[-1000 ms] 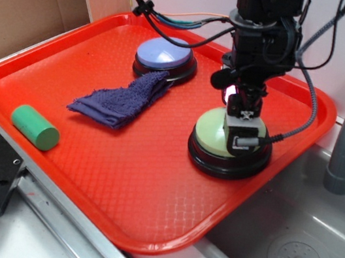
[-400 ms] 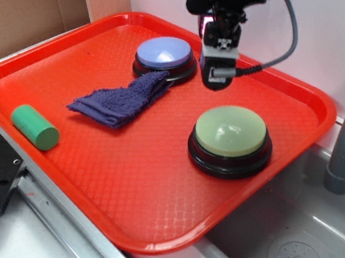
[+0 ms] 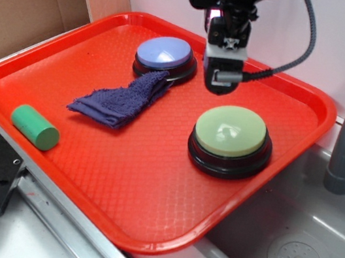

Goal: Push the green button.

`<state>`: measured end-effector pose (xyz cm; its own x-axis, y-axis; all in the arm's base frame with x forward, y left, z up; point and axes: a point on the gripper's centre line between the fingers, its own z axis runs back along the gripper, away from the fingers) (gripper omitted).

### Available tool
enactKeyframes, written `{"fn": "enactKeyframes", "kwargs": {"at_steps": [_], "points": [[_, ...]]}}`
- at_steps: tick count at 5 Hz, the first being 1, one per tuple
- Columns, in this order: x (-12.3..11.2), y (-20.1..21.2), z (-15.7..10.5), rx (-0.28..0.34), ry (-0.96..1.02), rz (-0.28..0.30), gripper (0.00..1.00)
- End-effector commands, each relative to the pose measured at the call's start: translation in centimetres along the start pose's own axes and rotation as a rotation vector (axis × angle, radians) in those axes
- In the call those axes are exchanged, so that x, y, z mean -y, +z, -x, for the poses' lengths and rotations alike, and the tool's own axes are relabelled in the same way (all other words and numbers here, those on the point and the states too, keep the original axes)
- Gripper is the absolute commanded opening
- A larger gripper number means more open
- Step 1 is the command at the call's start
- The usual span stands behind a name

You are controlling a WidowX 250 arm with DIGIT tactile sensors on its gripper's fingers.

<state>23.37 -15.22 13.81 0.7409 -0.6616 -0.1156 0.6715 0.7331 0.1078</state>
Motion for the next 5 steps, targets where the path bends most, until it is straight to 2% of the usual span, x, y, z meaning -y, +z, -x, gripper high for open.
{"fn": "enactKeyframes", "kwargs": {"at_steps": [1, 3, 5], "points": [[0.3, 2.9, 1.9, 0.129, 0.021, 0.016, 1.00], [0.4, 1.9, 3.9, 0.132, 0.088, 0.048, 1.00], [-0.5, 1.7, 5.7, 0.142, 0.220, 0.069, 1.00]]}}
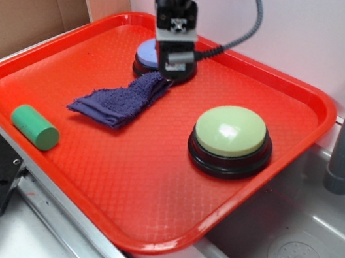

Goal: Push the green button.

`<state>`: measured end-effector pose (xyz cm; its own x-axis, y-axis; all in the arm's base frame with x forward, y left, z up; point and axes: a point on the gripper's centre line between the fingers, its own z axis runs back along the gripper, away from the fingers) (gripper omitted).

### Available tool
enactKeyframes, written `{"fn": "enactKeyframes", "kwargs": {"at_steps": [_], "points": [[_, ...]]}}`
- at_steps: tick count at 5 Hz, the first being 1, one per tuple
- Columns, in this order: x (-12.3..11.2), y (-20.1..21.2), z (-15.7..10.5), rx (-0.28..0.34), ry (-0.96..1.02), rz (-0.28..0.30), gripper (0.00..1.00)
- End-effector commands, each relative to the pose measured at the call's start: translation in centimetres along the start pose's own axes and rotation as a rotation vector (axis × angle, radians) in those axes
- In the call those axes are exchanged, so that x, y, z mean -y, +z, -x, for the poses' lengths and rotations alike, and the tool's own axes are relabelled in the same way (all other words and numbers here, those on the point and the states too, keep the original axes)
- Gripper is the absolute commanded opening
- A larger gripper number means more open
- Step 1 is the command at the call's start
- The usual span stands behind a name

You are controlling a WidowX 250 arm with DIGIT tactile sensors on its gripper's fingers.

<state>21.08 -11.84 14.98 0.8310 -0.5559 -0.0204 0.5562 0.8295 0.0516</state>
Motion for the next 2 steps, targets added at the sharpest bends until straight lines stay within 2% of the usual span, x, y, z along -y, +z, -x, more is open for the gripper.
{"fn": "enactKeyframes", "kwargs": {"at_steps": [1, 2], "points": [[-0.47, 1.20, 2.22, 0.060, 0.100, -0.012, 1.00], [-1.04, 1.62, 2.50, 0.084, 0.093, -0.015, 1.00]]}}
